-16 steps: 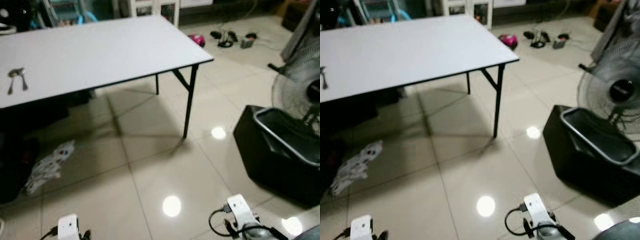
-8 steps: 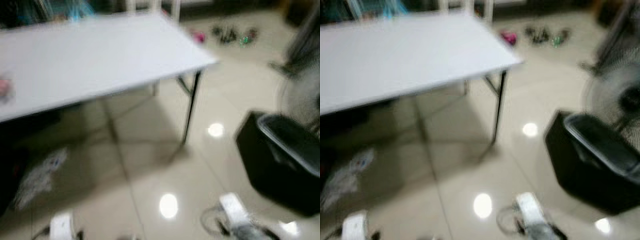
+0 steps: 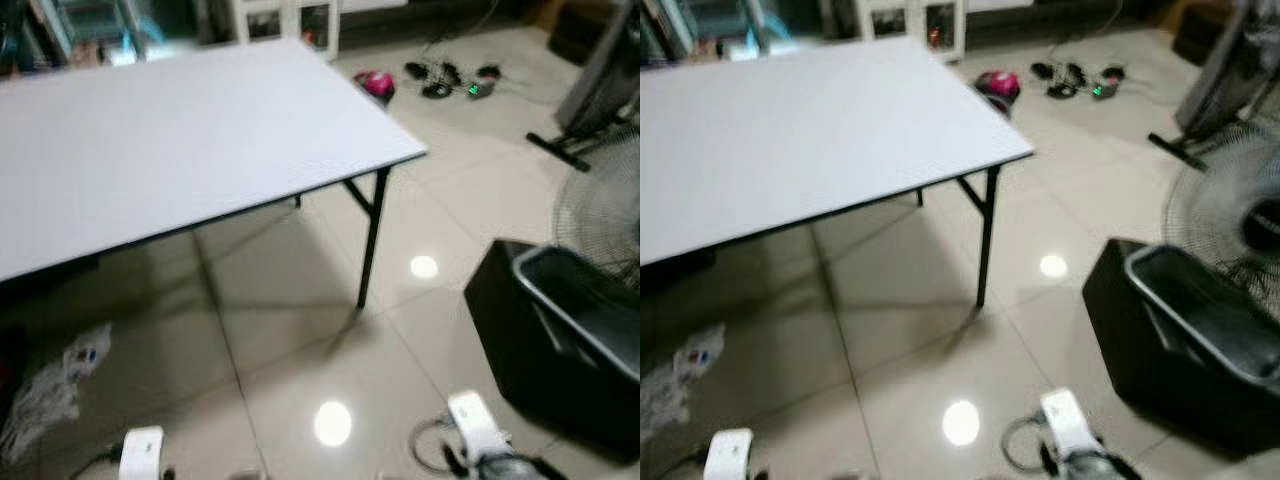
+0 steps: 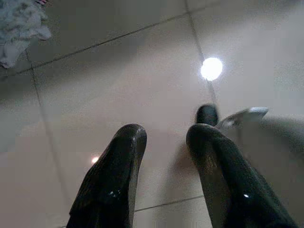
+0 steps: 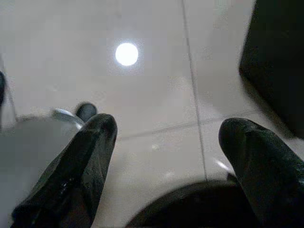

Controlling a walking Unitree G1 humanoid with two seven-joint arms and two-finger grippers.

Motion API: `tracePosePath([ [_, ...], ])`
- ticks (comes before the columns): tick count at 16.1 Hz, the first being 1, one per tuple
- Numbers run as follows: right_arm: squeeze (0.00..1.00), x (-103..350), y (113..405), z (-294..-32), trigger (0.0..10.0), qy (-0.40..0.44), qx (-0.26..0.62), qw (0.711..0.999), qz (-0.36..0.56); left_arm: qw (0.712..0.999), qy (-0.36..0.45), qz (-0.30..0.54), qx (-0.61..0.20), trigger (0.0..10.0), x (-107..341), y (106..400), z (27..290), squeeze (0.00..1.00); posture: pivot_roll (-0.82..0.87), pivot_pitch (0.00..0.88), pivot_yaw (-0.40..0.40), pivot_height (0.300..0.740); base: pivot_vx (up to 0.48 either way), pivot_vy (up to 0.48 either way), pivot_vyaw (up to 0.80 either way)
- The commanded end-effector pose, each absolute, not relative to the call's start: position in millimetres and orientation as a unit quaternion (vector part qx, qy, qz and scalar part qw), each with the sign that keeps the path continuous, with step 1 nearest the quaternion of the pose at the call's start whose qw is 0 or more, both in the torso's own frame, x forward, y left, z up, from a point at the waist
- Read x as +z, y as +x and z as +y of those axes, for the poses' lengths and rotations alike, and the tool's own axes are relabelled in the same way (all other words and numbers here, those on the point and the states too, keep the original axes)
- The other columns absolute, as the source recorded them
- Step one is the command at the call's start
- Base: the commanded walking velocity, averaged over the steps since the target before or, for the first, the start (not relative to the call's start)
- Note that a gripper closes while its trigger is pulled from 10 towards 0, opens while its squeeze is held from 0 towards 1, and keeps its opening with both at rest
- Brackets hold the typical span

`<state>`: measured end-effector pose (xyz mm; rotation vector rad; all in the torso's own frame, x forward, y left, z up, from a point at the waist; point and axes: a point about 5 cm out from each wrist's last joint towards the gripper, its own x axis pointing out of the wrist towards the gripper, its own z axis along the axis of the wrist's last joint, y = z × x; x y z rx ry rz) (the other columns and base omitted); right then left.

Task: Setting the table

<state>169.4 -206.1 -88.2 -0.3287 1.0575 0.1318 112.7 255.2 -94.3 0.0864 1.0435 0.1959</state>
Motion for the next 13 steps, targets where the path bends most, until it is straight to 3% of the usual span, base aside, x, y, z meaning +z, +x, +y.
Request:
tracePosePath([
  [1, 0.00, -90, 162, -215, 10.0, -0.160, 0.048, 0.840, 0.516, 0.854, 0.081, 0.508, 0.081, 10.0, -95, 109, 257, 0.00, -0.09, 0.032, 0.004, 0.740, 0.000, 0.000, 0.00],
  [8, 0.00, -84, 172, -224, 10.0, -0.153, 0.028, 0.845, 0.512, 0.869, 0.118, 0.475, 0.067, 10.0, -89, 131, 253, 0.00, -0.09, 0.019, -0.016, 0.740, 0.000, 0.000, 0.00],
  [13, 0.00, -81, 180, -223, 10.0, -0.148, 0.028, 0.852, 0.502, 0.861, 0.107, 0.494, 0.059, 10.0, -97, 116, 242, 0.00, -0.11, 0.034, -0.019, 0.740, 0.000, 0.000, 0.00],
])
